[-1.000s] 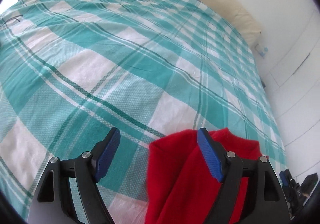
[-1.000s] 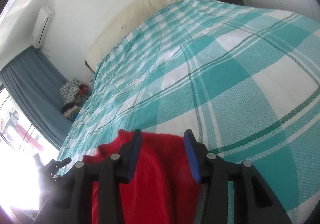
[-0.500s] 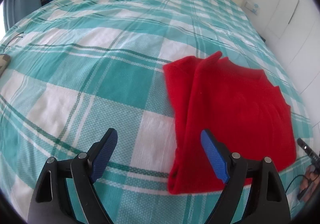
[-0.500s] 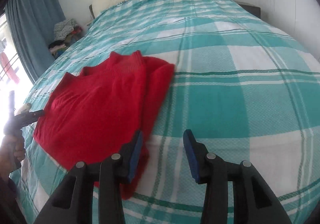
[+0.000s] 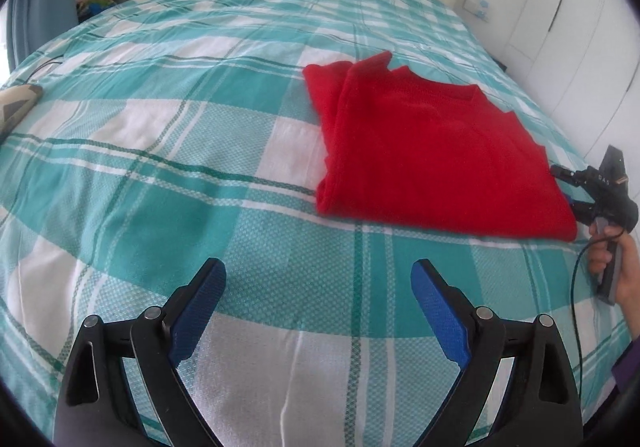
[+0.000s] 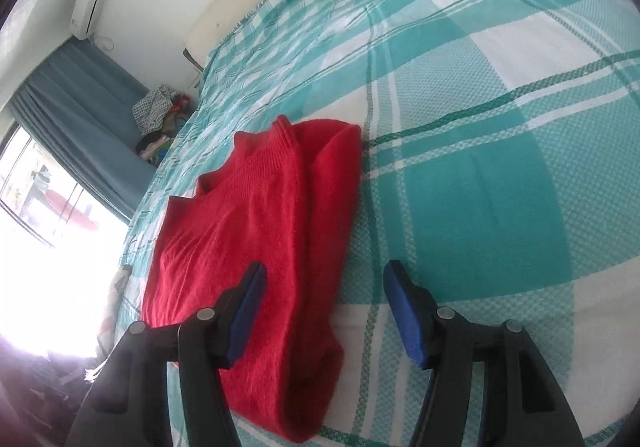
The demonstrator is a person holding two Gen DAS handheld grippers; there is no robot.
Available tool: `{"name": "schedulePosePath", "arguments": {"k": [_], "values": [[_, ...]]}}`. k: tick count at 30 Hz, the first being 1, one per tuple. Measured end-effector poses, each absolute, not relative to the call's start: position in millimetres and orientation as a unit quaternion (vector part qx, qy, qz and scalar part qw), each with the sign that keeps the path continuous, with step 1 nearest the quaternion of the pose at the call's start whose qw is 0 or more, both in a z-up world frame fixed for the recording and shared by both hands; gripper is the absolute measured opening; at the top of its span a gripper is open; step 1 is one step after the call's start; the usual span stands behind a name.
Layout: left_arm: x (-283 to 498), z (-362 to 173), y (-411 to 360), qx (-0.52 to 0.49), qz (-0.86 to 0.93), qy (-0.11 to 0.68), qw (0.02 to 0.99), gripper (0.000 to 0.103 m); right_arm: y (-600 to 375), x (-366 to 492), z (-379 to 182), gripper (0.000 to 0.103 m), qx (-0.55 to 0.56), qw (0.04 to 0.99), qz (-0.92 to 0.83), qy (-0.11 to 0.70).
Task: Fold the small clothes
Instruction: 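Grasp the folded sweater edge with the right gripper and fold it over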
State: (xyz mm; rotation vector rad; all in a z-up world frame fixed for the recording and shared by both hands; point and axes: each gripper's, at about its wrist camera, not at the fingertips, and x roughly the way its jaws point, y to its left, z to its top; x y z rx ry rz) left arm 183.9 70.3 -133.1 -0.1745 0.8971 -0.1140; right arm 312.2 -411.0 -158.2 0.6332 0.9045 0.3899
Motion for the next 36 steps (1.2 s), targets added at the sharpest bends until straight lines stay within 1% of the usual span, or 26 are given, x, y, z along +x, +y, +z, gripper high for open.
{"name": "schedulePosePath", "arguments": {"k": [1,2,3,5,9,12,15,18,21,28,29,30,31,32,36], "values": [[185,-134,75,-0.092,-0.056,0.434,0.895,0.095,-405,317,-161,0.056,0.3,0.829,0.188,0.434],[186,-133,79,-0.1,-0.058,0.432,0.895,0.095,-399,323,-162,0.027,0.293,0.826,0.184,0.445],[186,-130,84,-0.106,-0.057,0.427,0.896,0.095,-391,326,-163,0.009,0.278,0.826,0.173,0.459],[186,-125,92,-0.106,-0.048,0.417,0.901,0.095,-380,326,-151,0.009,0.26,0.835,0.155,0.459],[193,-123,105,-0.104,-0.026,0.418,0.902,0.095,-346,327,-104,0.009,0.272,0.84,0.178,0.434],[196,-122,115,-0.135,-0.032,0.42,0.897,0.095,-299,336,-69,0.009,0.262,0.841,0.209,0.424],[193,-117,122,-0.139,-0.031,0.409,0.902,0.095,-240,346,-54,0.009,0.235,0.839,0.24,0.429],[192,-114,128,-0.133,-0.012,0.403,0.906,0.095,-181,355,-59,0.009,0.213,0.834,0.258,0.438],[191,-114,139,-0.148,-0.008,0.4,0.904,0.094,-131,360,-77,0.009,0.19,0.832,0.262,0.451],[193,-113,153,-0.17,0.001,0.395,0.903,0.094,-66,360,-119,0.01,0.145,0.832,0.254,0.472],[193,-113,154,-0.172,0.002,0.397,0.902,0.094,-61,359,-122,0.018,0.134,0.832,0.256,0.474],[193,-114,155,-0.175,0.003,0.398,0.9,0.094,-58,358,-126,0.023,0.135,0.826,0.264,0.48],[193,-114,157,-0.18,0.004,0.398,0.9,0.094,-59,356,-127,0.044,0.153,0.808,0.289,0.489],[192,-114,159,-0.185,0.003,0.398,0.899,0.094,-61,353,-126,0.059,0.176,0.789,0.323,0.492],[191,-112,164,-0.204,0.002,0.394,0.896,0.094,-84,330,-92,0.06,0.201,0.769,0.394,0.461]]}}
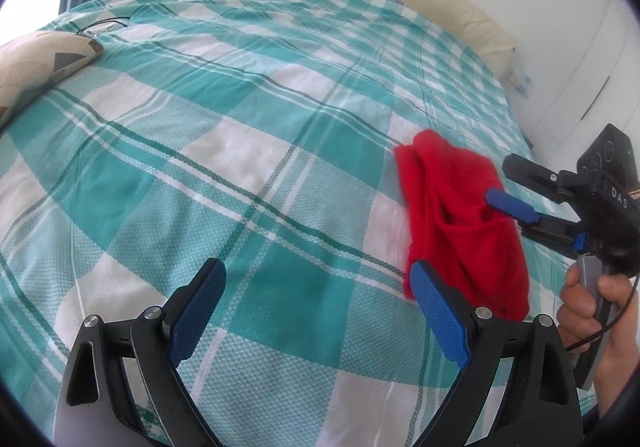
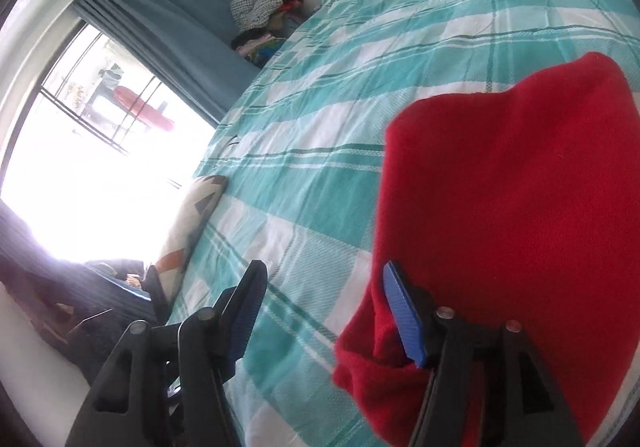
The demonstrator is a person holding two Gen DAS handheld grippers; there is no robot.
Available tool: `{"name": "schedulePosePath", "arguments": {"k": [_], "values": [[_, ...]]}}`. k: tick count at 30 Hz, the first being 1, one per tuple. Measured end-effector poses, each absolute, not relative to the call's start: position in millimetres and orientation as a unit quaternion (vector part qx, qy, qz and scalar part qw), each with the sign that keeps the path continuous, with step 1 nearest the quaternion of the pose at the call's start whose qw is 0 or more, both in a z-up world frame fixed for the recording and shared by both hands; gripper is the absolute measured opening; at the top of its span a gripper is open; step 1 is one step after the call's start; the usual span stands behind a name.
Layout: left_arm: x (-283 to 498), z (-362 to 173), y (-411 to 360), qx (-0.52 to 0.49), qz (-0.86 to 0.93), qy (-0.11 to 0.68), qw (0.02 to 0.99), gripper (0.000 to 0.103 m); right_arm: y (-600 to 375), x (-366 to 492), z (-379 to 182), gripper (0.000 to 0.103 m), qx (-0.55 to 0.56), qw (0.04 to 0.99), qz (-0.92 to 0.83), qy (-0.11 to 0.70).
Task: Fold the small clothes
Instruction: 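Grasp the folded sweater edge with the right gripper and fold it over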
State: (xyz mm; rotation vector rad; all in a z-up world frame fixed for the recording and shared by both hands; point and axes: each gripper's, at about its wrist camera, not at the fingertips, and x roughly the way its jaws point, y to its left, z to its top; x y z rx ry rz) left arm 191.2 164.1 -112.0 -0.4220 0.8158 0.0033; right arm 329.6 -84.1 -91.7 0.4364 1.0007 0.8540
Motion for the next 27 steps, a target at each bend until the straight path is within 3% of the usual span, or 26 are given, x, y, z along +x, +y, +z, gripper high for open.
{"name": "schedulePosePath", "arguments": {"k": [5,9,15,27], "values": [[191,-112,163,-0.206,0.0,0.393,0.896,0.094,-111,311,-70,0.058,0.074,0.849,0.295,0.431],[190,-113,160,-0.199,0.002,0.393,0.898,0.094,-92,304,-102,0.044,-0.014,0.851,0.274,0.447],[188,-113,158,-0.181,0.012,0.391,0.902,0.094,-39,261,-133,0.044,-0.152,0.859,0.284,0.397],[190,-113,154,-0.18,0.006,0.393,0.902,0.094,-112,217,-86,0.044,-0.147,0.886,0.261,0.353]]}}
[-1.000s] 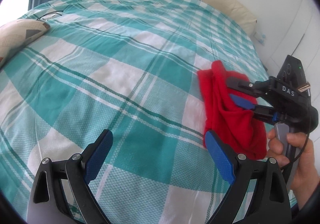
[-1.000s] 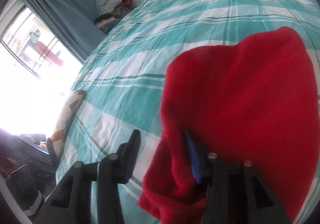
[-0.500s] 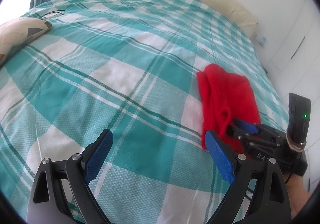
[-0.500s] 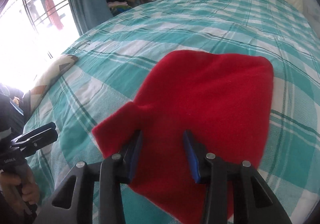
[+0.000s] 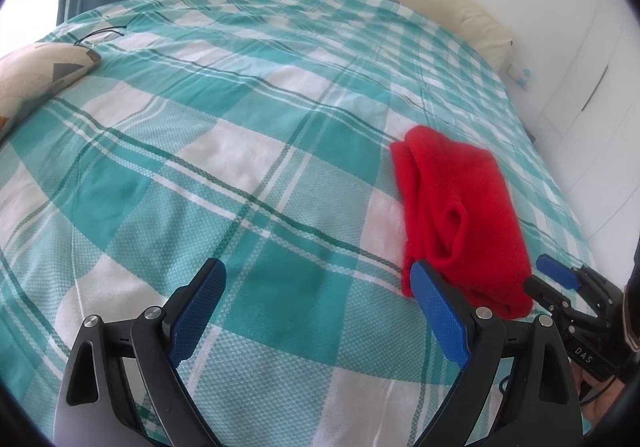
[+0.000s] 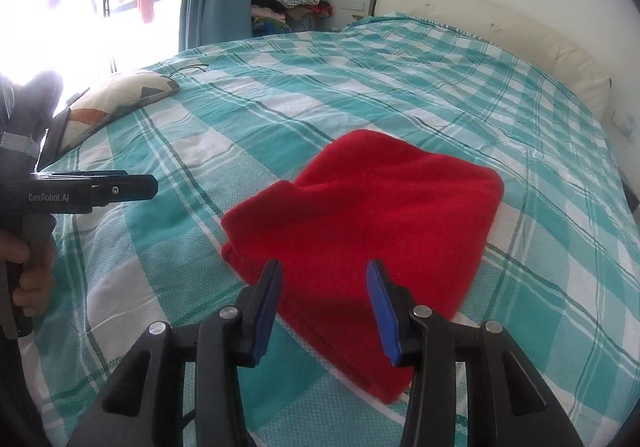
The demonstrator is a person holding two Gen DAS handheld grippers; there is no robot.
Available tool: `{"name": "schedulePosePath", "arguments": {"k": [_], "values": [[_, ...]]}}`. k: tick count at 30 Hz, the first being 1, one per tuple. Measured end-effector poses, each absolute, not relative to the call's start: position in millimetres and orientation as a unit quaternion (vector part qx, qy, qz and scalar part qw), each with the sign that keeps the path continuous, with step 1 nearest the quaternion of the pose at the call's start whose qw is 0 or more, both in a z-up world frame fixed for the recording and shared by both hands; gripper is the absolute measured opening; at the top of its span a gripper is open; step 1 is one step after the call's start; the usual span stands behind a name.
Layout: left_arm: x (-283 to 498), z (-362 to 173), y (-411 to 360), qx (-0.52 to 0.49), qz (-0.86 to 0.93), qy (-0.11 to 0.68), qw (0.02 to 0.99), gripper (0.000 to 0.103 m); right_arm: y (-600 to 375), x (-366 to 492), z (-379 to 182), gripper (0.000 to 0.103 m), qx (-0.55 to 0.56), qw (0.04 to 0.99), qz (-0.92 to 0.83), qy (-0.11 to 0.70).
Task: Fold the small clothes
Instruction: 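Grasp the folded sweater edge with the right gripper and fold it over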
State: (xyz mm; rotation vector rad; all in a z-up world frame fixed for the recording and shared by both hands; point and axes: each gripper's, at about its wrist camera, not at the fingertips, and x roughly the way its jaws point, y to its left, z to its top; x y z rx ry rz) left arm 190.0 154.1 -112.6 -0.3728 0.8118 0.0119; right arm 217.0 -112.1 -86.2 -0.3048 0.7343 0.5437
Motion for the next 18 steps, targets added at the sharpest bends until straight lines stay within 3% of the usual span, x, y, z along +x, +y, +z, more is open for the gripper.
{"name": "schedulePosePath", "arguments": {"k": [6,13,15,17,18], "values": [[188,-116,149,-0.168,0.009,0.395,0.903,0.094,-146,234,-134,0.044,-0.075,0.865,0.24,0.435],[186,-115,153,-0.174,0.014,0.393,0.903,0.094,-148,213,-122,0.045,-0.073,0.88,0.228,0.41],[186,-114,153,-0.174,0.014,0.392,0.903,0.094,-151,204,-114,0.052,-0.073,0.885,0.228,0.398],[187,-113,152,-0.173,0.012,0.392,0.903,0.095,-154,192,-108,0.067,-0.073,0.893,0.226,0.383],[187,-113,151,-0.173,0.011,0.392,0.903,0.095,-156,187,-105,0.067,-0.074,0.896,0.225,0.376]]}}
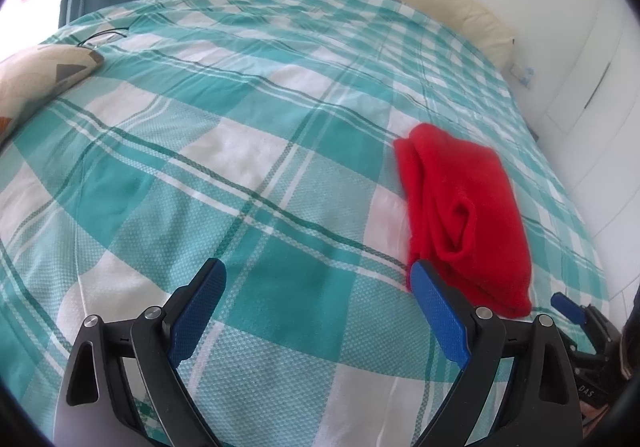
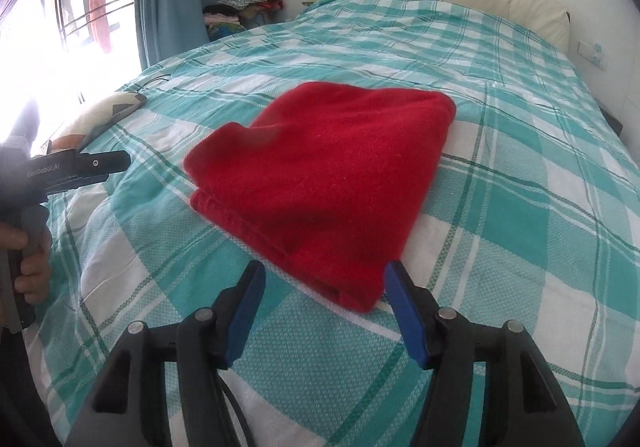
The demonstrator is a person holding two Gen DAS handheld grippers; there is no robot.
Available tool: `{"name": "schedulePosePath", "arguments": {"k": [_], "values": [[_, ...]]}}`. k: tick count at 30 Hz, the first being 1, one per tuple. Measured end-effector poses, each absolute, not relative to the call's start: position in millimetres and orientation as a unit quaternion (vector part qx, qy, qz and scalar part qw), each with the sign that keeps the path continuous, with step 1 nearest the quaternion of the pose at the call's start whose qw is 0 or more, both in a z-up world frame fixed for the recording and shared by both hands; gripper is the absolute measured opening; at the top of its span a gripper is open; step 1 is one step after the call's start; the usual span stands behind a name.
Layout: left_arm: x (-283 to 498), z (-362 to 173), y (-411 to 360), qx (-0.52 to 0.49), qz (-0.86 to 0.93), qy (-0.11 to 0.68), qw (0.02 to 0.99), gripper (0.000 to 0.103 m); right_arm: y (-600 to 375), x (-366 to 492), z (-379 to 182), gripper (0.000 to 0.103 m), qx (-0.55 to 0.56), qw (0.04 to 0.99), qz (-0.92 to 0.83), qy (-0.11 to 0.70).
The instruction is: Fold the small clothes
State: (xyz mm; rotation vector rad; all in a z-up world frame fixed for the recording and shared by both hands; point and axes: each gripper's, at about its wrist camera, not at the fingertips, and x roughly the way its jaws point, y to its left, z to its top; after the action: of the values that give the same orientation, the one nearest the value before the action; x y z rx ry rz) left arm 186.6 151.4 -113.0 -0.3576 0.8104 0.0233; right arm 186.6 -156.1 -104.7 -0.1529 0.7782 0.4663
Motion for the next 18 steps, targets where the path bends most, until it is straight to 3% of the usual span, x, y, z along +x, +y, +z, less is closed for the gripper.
{"name": "schedulePosePath", "arguments": {"k": [18], "values": [[175,-96,138,-0.17,-0.038,0.377,0.91,0.095,-195,148,-112,0.068,-0.033,0.909,0.193,0.368]]}}
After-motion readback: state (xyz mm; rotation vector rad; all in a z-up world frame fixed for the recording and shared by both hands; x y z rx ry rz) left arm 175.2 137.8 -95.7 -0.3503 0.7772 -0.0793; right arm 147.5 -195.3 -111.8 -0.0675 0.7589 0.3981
